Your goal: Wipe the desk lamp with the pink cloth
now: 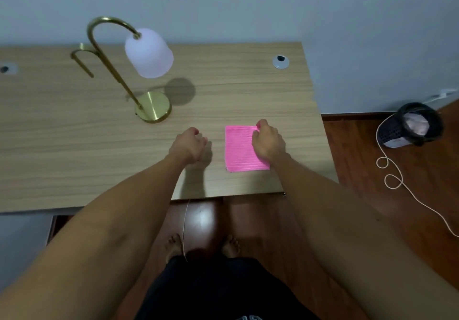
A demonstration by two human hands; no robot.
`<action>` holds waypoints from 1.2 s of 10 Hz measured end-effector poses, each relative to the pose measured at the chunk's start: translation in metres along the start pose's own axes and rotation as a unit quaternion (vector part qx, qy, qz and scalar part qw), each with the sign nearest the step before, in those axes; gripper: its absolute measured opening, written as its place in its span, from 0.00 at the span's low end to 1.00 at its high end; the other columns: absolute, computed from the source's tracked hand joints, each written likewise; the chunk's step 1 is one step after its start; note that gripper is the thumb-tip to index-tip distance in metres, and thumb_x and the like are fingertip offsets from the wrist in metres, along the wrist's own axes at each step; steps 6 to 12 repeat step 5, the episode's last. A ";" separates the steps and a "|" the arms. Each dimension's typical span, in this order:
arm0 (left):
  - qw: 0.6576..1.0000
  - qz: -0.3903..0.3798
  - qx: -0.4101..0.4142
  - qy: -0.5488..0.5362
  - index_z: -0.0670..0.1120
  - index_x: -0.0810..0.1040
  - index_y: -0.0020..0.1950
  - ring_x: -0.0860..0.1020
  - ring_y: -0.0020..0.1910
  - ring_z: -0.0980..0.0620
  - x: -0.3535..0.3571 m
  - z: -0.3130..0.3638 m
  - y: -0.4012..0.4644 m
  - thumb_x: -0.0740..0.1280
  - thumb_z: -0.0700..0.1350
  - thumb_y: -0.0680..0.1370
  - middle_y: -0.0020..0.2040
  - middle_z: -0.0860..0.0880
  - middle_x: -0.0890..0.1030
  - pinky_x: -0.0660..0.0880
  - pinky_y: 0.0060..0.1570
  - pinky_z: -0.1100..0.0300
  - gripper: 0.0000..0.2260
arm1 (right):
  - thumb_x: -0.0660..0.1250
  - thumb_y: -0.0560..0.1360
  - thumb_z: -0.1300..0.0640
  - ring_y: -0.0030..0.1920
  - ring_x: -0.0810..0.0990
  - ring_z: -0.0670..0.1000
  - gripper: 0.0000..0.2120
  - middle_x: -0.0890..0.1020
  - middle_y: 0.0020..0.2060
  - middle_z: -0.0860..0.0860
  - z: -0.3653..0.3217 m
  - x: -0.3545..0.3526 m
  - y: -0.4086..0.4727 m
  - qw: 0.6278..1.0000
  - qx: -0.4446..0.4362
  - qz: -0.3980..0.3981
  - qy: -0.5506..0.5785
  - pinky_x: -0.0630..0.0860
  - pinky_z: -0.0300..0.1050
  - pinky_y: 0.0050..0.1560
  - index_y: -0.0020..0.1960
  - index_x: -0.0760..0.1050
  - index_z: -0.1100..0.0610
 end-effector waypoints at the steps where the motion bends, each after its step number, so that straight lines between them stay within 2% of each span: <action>1: 1.000 0.022 0.010 0.009 0.49 0.71 0.72 0.86 0.46 0.41 -0.034 -0.021 -0.003 0.62 0.59 0.78 0.55 0.39 0.84 0.83 0.52 0.44 0.26 | 0.55 0.84 0.53 0.59 0.81 0.64 0.18 0.80 0.64 0.61 -0.040 0.008 -0.012 0.999 -0.026 -0.016 0.013 0.78 0.57 0.60 0.72 0.69 0.56; 2: 0.998 0.044 0.024 0.043 0.48 0.72 0.72 0.82 0.59 0.38 -0.071 -0.042 -0.006 0.62 0.60 0.78 0.59 0.38 0.84 0.78 0.63 0.45 0.26 | 0.57 0.84 0.53 0.62 0.80 0.64 0.19 0.79 0.66 0.62 -0.080 0.021 -0.019 0.998 -0.051 -0.038 0.021 0.77 0.56 0.62 0.73 0.70 0.56; 3: 0.995 0.061 0.033 0.065 0.47 0.73 0.73 0.77 0.66 0.37 -0.107 -0.058 -0.014 0.64 0.57 0.80 0.64 0.39 0.81 0.73 0.67 0.48 0.24 | 0.59 0.84 0.54 0.64 0.79 0.64 0.19 0.79 0.67 0.62 -0.119 0.034 -0.031 0.997 -0.051 -0.048 0.029 0.76 0.54 0.63 0.73 0.70 0.56; 5: 0.995 0.063 0.037 0.064 0.48 0.72 0.74 0.76 0.66 0.38 -0.160 -0.105 -0.008 0.64 0.57 0.80 0.67 0.40 0.80 0.73 0.68 0.47 0.24 | 0.59 0.84 0.53 0.66 0.77 0.63 0.20 0.77 0.69 0.62 -0.178 0.073 -0.048 0.997 -0.047 -0.059 0.033 0.75 0.53 0.66 0.74 0.69 0.55; 12: 0.995 0.063 0.037 0.064 0.48 0.72 0.74 0.76 0.66 0.38 -0.160 -0.105 -0.008 0.64 0.57 0.80 0.67 0.40 0.80 0.73 0.68 0.47 0.24 | 0.59 0.84 0.53 0.66 0.77 0.63 0.20 0.77 0.69 0.62 -0.178 0.073 -0.048 0.997 -0.047 -0.059 0.033 0.75 0.53 0.66 0.74 0.69 0.55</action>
Point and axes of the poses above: each hand's wrist, its own y-axis towards the middle knuckle, its own x-axis out of the palm, z = x × y, the point moved 6 cm from there along y, towards the middle knuckle
